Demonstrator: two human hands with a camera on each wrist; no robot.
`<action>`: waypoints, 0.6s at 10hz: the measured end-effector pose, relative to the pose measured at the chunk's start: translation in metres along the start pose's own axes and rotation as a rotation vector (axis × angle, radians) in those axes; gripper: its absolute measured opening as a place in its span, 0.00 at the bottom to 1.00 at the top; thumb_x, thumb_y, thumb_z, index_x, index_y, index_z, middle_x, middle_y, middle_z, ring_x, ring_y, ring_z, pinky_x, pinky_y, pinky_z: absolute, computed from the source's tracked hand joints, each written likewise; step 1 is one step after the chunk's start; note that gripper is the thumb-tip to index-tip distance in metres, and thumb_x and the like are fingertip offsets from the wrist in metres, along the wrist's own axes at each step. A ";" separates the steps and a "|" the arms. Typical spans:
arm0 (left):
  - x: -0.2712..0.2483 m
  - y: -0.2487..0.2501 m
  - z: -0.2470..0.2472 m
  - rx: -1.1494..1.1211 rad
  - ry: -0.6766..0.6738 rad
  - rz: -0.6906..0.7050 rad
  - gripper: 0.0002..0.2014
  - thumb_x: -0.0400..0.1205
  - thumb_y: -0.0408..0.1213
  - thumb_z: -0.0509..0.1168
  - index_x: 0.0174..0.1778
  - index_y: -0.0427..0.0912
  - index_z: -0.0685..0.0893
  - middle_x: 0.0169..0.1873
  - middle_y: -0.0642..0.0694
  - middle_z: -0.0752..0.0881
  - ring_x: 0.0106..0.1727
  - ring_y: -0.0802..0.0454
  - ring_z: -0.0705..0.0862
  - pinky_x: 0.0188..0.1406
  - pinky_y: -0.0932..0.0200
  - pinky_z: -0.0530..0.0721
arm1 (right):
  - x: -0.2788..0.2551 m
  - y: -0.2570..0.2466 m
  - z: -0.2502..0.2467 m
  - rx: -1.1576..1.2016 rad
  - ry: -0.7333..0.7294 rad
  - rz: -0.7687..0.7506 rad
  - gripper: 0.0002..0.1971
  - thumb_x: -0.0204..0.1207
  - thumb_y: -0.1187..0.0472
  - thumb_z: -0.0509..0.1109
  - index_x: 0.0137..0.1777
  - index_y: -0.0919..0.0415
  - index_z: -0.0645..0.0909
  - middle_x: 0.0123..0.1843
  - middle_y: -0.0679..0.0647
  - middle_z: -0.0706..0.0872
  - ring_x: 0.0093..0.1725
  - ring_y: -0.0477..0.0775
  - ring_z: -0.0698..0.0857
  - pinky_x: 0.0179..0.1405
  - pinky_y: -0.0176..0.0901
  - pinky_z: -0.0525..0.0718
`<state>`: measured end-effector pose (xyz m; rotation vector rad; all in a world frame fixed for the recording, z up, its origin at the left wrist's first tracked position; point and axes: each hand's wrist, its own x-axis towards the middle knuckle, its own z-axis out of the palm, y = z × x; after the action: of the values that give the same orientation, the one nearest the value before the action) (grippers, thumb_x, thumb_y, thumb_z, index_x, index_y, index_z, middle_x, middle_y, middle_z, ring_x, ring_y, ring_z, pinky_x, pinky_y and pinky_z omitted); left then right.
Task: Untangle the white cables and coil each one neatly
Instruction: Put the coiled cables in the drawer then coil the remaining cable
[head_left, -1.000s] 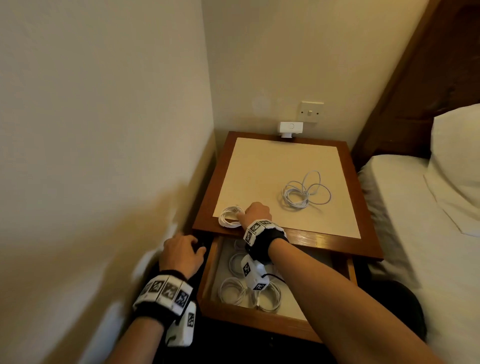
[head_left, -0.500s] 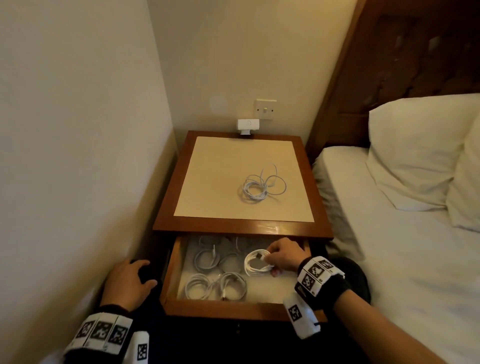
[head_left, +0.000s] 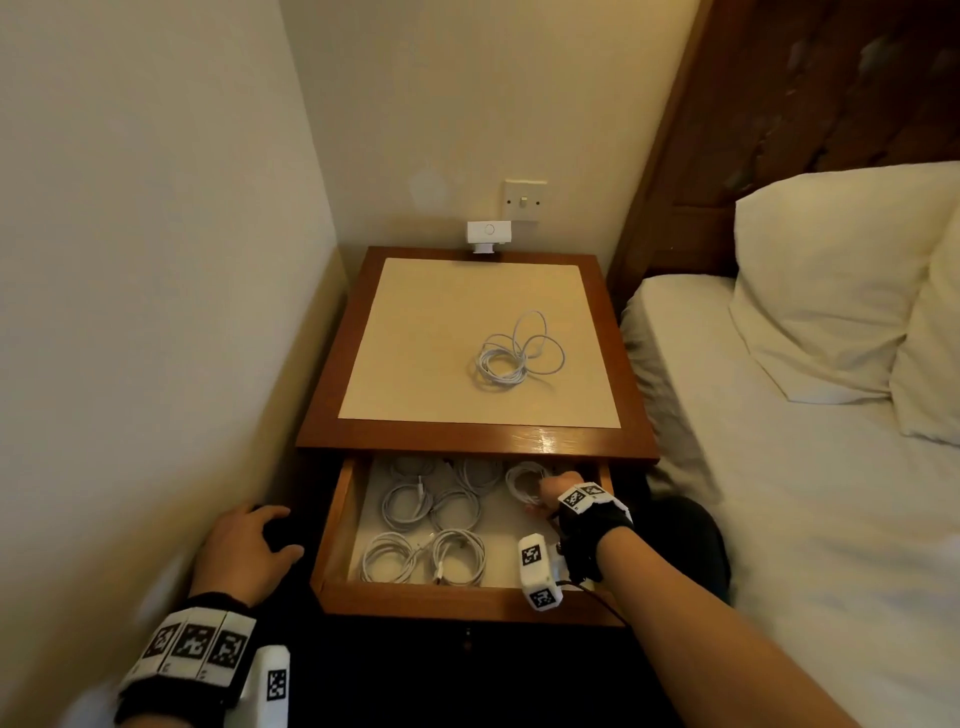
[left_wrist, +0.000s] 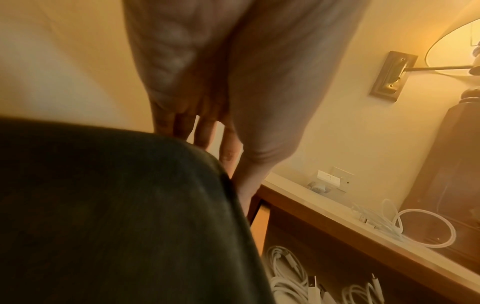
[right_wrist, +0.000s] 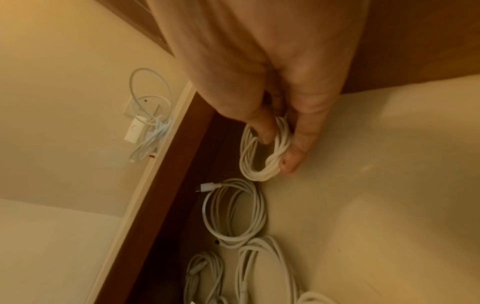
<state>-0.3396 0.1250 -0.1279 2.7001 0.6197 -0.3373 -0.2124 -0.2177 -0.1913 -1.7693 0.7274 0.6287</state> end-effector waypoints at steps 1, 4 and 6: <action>-0.001 0.001 -0.001 0.001 -0.002 -0.006 0.27 0.76 0.43 0.76 0.71 0.45 0.80 0.75 0.40 0.74 0.74 0.41 0.73 0.70 0.47 0.75 | -0.006 -0.011 -0.002 0.079 0.059 0.019 0.20 0.84 0.65 0.62 0.74 0.74 0.72 0.72 0.64 0.79 0.57 0.60 0.83 0.37 0.30 0.85; -0.003 0.001 -0.002 0.016 -0.008 -0.001 0.27 0.77 0.45 0.74 0.72 0.47 0.79 0.76 0.41 0.72 0.77 0.42 0.69 0.72 0.47 0.72 | -0.014 -0.016 -0.006 -0.157 0.148 0.039 0.22 0.88 0.59 0.57 0.76 0.73 0.69 0.75 0.66 0.75 0.71 0.63 0.78 0.58 0.37 0.79; -0.005 0.000 -0.002 0.015 -0.006 0.011 0.27 0.76 0.45 0.75 0.72 0.48 0.79 0.77 0.42 0.72 0.77 0.42 0.69 0.72 0.48 0.71 | -0.018 -0.011 -0.006 -0.048 0.086 0.015 0.19 0.87 0.65 0.55 0.73 0.75 0.72 0.72 0.67 0.79 0.67 0.62 0.82 0.17 0.23 0.71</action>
<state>-0.3440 0.1242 -0.1241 2.7152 0.6023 -0.3484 -0.2164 -0.2179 -0.1698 -1.8453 0.7911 0.5872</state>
